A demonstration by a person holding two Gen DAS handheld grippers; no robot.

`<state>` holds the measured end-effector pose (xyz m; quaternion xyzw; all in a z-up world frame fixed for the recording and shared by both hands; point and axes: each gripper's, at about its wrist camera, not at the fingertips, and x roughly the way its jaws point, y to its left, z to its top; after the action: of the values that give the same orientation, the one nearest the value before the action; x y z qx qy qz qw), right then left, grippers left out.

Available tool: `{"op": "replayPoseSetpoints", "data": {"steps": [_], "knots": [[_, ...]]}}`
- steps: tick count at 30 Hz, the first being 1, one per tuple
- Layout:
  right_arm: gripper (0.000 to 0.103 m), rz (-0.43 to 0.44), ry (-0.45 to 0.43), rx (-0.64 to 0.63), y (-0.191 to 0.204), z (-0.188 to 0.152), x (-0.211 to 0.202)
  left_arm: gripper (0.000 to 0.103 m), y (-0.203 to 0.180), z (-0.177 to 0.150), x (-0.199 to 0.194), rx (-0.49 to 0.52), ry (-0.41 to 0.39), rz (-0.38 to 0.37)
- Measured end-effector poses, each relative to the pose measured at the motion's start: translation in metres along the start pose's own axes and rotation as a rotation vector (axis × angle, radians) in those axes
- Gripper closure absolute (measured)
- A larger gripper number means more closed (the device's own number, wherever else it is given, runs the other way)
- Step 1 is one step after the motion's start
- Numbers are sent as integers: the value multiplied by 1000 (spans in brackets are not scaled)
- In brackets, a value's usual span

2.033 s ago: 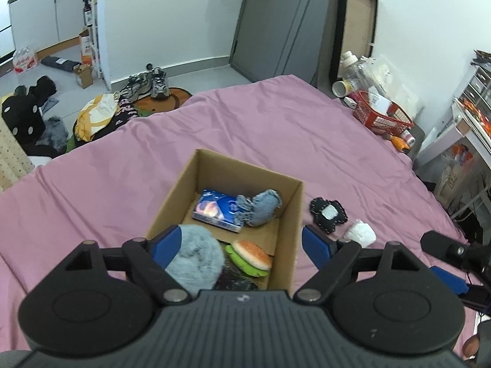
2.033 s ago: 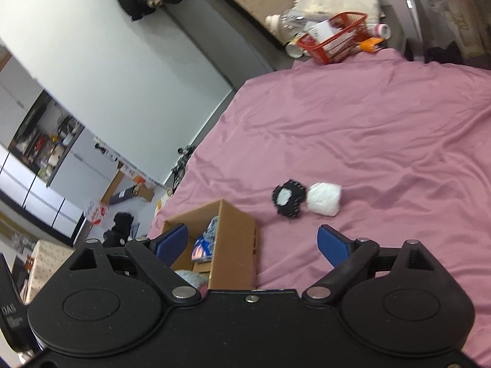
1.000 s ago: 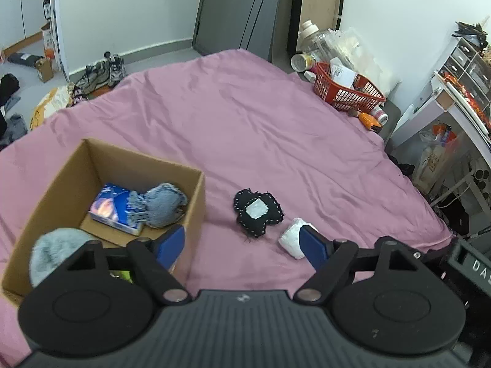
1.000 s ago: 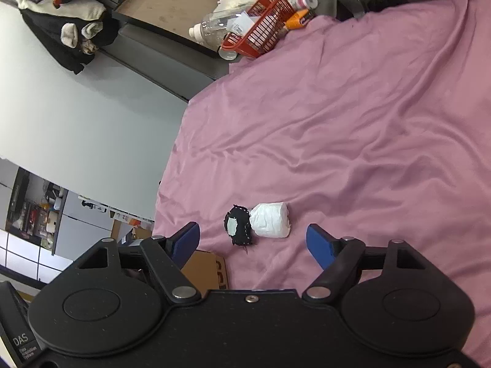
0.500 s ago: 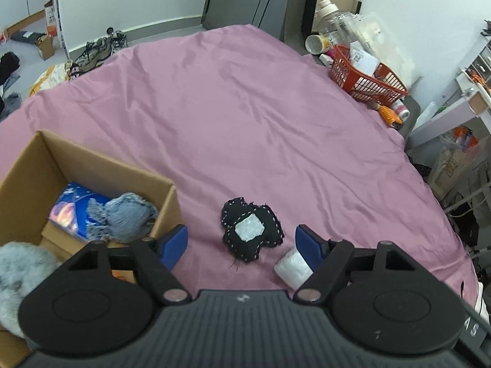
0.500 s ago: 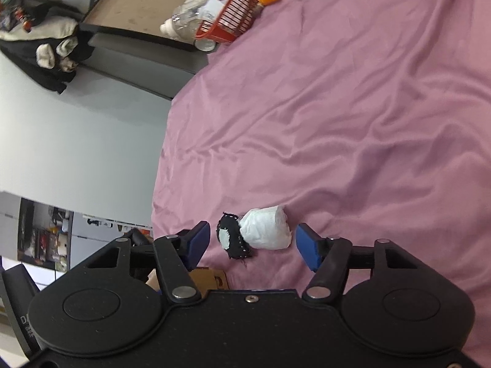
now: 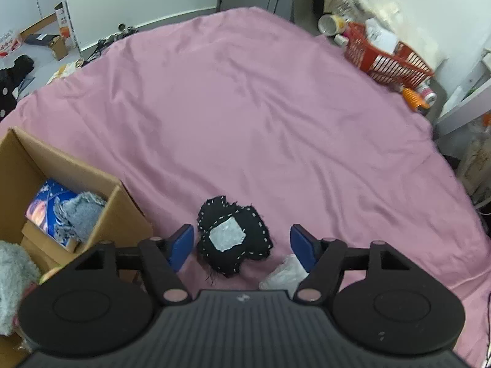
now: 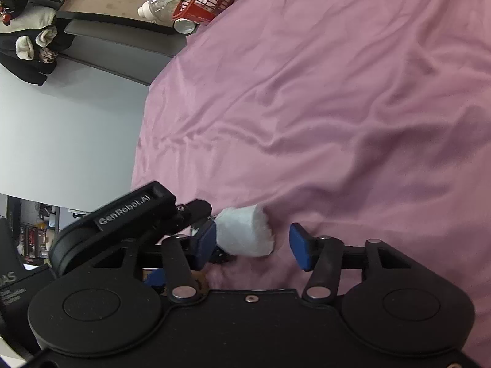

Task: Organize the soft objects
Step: 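Grasp the black patch plush with the left gripper while the right gripper grasps the white bag, then carry the black plush with the left gripper while the right gripper carries the white bag over the box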

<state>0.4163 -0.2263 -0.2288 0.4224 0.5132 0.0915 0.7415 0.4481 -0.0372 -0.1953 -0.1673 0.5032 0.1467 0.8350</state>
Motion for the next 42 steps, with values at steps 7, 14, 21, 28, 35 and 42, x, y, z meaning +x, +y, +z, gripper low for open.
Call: {"op": "replayPoseSetpoints", "data": {"steps": [7,14,21,28,35,42], "knots": [[53,4,26,-51,1,6,9,39,16,-7,21,-108,38,-19],[53,-5,61,-110,8,4,20,39,21,-5,34,-131,49,-41],[68,-19,82,-179,18,0,25,63,31,-5,35,-149,27,-48],[69,-69,39,-228,29,-2,11,66,37,-8,27,-182,13,-84],[68,-78,4,-258,41,-7,-9,66,44,-13,9,-220,6,-137],[69,-48,-26,-309,59,-15,-29,66,52,-11,-20,-215,-49,-178]]}}
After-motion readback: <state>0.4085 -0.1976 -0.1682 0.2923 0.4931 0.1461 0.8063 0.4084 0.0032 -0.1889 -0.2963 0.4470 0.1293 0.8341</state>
